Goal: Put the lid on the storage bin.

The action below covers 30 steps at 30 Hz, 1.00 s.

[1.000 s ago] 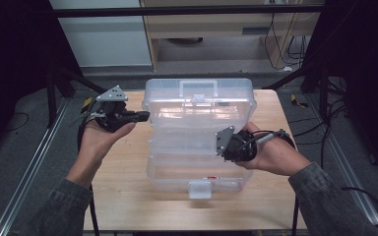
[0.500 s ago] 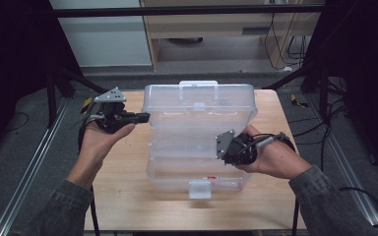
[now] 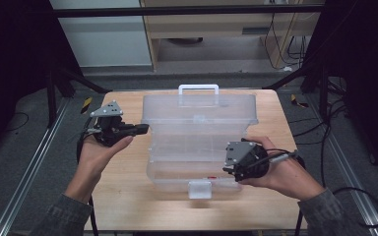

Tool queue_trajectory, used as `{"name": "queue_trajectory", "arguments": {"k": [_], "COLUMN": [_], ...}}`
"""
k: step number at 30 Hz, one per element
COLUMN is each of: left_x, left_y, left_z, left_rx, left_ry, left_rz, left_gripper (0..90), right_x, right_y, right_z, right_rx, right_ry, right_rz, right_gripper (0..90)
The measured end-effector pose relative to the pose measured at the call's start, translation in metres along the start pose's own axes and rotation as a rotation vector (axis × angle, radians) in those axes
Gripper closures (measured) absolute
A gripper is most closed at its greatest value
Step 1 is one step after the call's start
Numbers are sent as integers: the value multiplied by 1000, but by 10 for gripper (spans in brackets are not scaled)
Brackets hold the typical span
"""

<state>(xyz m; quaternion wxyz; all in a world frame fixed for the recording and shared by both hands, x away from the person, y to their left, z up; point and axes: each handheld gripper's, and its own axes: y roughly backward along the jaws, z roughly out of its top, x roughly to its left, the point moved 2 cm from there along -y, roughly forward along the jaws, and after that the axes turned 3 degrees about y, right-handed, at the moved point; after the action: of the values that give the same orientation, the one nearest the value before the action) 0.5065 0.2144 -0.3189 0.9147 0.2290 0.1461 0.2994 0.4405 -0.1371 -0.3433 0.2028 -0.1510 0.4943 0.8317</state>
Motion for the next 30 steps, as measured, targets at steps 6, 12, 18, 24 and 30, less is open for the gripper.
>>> {"name": "queue_trajectory", "arguments": {"k": [6,12,18,24,30], "left_x": [-6,-11,-13,-17,-21], "left_y": [1,0,0,0,-1], "left_z": [-9,-16,-21,-31,-41], "left_rx": [4,17,26,45,53], "left_ry": [-6,-12,-18,-24,-30], "left_rz": [-5,-15,-19,-26,-19], "left_gripper": [897,898,898,898,898], "right_x": [5,4,2,1,2], "right_y": [17,31,37,39,40], "right_z": [-24,-46,-60,-73,-83], "right_rx": [4,10,20,40,56], "right_ry": [-62,-127,-173,-202,-216], "right_rz": [-52,-85,-109,-123,-131], "right_gripper": [321,276,256,254,255]}}
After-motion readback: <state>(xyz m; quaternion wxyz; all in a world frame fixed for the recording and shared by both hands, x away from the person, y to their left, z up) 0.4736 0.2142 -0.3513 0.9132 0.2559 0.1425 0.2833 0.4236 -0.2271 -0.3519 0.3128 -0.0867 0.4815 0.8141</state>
